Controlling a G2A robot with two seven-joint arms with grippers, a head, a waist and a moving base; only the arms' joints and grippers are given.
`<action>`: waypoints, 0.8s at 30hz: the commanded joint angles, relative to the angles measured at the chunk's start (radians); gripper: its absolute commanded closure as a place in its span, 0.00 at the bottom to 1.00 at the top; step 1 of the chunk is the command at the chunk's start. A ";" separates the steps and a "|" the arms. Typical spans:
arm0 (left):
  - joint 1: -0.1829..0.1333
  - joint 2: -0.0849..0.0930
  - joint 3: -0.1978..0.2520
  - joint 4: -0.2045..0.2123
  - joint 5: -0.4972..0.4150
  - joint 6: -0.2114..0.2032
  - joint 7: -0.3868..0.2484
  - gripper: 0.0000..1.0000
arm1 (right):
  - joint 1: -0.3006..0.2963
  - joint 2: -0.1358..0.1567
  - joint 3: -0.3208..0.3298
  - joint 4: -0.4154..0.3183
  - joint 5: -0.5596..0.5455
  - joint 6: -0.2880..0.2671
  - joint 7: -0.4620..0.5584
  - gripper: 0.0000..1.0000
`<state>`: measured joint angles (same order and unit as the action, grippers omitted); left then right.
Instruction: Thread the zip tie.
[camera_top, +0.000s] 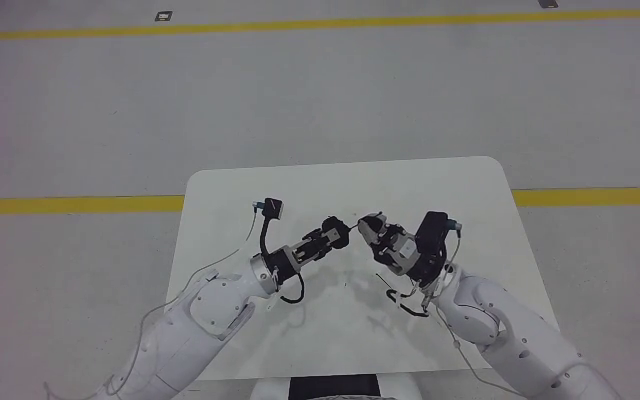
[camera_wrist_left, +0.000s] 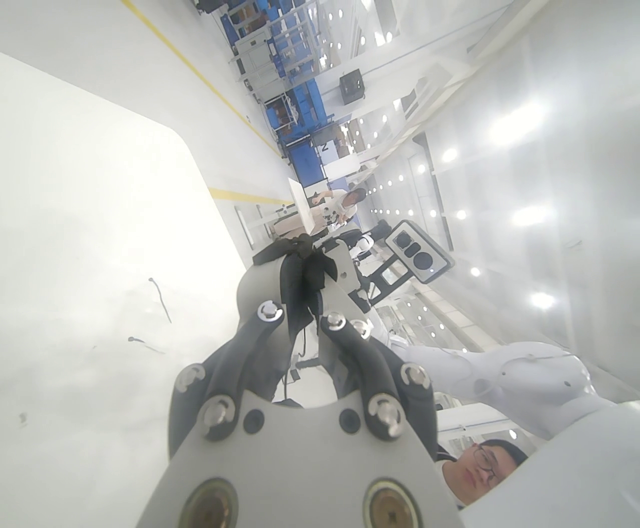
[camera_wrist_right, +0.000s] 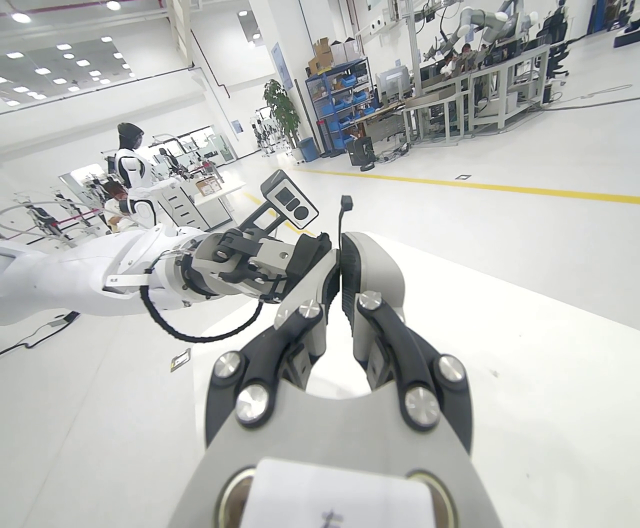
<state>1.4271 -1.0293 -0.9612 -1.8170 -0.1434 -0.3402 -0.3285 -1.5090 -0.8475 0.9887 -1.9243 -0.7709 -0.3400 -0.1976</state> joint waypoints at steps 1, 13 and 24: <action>0.001 -0.001 -0.002 -0.002 -0.005 0.000 -0.005 1.00 | 0.002 0.002 -0.005 -0.001 0.008 0.000 -0.006 1.00; 0.006 -0.005 -0.007 -0.013 -0.015 0.000 -0.032 1.00 | 0.030 0.025 -0.051 -0.004 0.019 0.000 -0.028 1.00; 0.008 -0.008 -0.017 -0.016 -0.019 0.000 -0.042 1.00 | 0.047 0.043 -0.066 0.009 0.031 0.000 -0.055 1.00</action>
<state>1.4358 -1.0373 -0.9773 -1.8333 -0.1617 -0.3400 -0.3700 -1.4611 -0.8064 0.9217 -1.9157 -0.7401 -0.3400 -0.2476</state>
